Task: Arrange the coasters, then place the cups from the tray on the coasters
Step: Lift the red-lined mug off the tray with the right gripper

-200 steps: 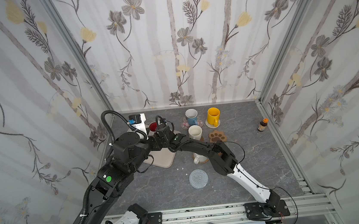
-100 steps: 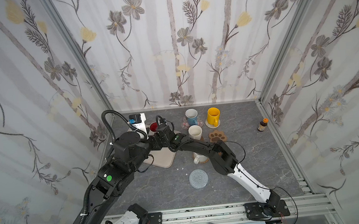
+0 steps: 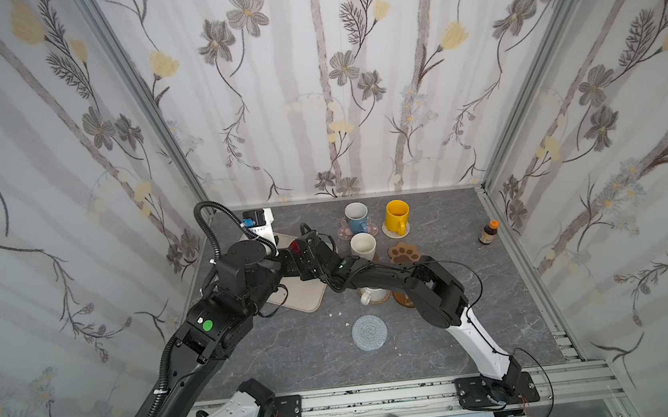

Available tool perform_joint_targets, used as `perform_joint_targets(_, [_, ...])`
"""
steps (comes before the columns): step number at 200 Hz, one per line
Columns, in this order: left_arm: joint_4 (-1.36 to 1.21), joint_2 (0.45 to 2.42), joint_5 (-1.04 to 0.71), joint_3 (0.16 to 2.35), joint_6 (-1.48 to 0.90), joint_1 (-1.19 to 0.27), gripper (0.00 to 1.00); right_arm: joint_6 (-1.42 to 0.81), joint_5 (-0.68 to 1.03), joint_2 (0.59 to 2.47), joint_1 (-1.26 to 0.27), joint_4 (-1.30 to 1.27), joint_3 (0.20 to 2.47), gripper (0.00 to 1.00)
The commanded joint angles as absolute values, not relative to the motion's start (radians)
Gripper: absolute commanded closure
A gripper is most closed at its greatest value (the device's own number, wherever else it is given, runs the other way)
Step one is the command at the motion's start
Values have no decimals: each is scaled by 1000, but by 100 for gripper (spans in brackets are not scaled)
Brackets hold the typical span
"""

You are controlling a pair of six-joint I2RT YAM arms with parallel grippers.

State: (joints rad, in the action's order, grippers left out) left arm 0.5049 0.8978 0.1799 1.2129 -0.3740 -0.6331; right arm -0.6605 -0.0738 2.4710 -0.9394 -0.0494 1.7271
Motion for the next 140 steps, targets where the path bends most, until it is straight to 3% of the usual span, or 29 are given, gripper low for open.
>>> perform_joint_targets(1, [490, 903, 187, 1206, -405, -633, 0, -646, -28, 2423, -937, -130, 1649, 79])
perform_joint_targets(30, [485, 899, 186, 1183, -423, -633, 0, -651, -9, 2377, -937, -149, 1567, 65])
perform_joint_targets(48, [482, 893, 193, 1170, -428, -632, 0, -650, -43, 2361, -939, -105, 1554, 48])
perform_joint_targets(70, [479, 881, 207, 1152, -426, -633, 0, -652, -75, 2344, -942, -84, 1540, 40])
perform_joint_targets(107, [474, 865, 214, 1128, -424, -632, 0, -653, -128, 2367, -957, -19, 1600, 34])
perform_joint_targets(140, [472, 861, 216, 1115, -417, -633, 0, -645, -208, 2443, -968, 88, 1736, 37])
